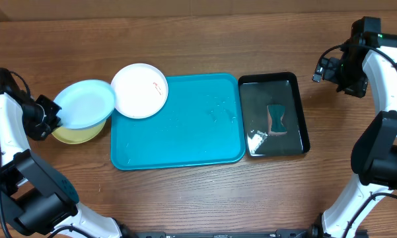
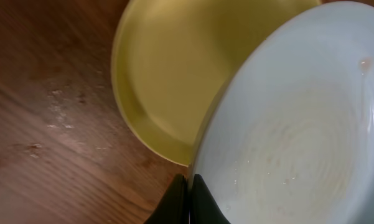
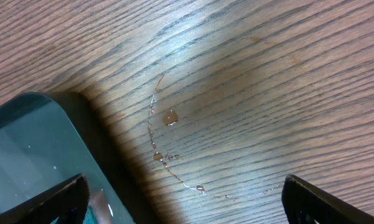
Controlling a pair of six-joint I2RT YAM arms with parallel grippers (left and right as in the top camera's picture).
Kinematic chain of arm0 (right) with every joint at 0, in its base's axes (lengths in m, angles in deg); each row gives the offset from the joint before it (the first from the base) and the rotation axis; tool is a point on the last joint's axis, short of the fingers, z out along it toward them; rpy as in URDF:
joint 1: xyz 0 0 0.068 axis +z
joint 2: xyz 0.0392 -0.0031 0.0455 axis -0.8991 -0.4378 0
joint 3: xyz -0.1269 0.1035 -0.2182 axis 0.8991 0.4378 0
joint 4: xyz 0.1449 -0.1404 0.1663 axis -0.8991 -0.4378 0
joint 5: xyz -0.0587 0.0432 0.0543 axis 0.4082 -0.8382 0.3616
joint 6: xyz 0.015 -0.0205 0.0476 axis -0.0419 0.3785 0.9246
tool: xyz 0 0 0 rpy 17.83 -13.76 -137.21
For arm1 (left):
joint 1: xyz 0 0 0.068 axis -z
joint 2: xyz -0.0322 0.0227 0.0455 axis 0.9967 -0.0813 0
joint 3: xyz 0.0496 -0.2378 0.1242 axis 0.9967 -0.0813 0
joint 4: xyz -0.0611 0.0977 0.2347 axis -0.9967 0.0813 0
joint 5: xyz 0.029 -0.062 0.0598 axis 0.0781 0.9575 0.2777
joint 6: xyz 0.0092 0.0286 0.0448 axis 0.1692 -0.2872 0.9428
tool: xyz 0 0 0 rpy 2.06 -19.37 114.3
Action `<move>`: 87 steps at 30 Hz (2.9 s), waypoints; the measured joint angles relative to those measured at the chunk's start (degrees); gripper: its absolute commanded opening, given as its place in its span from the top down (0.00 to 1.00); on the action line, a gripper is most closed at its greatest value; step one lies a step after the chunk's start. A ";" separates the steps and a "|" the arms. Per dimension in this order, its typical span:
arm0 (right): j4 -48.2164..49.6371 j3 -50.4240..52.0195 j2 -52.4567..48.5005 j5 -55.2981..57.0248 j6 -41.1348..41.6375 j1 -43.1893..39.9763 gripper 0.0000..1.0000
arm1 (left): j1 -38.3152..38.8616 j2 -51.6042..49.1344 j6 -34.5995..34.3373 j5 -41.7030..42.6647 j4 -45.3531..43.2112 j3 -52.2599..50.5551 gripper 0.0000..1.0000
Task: Clean dirty plates on tray and stack at the side
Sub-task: 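Lower light-blue plate onto yellow plate with left gripper, then release light-blue plate and withdraw left gripper, then move left gripper to white plate rim and grip it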
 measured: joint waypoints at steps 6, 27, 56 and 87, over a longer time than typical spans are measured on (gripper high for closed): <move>0.00 0.00 0.00 -0.02 0.00 -0.02 0.00 | 0.02 0.00 -2.78 -7.37 -0.28 0.00 0.96; 0.02 0.00 0.00 -0.02 -0.02 0.00 0.00 | 0.22 0.00 -2.47 -8.35 -3.28 0.00 0.42; 0.02 0.00 0.00 -0.02 0.00 0.00 0.00 | 20.79 -10.32 8.35 0.04 -12.98 0.00 0.74; 0.00 0.00 0.00 0.00 0.02 0.00 0.00 | 24.92 -10.40 11.28 -4.44 -18.58 0.00 0.68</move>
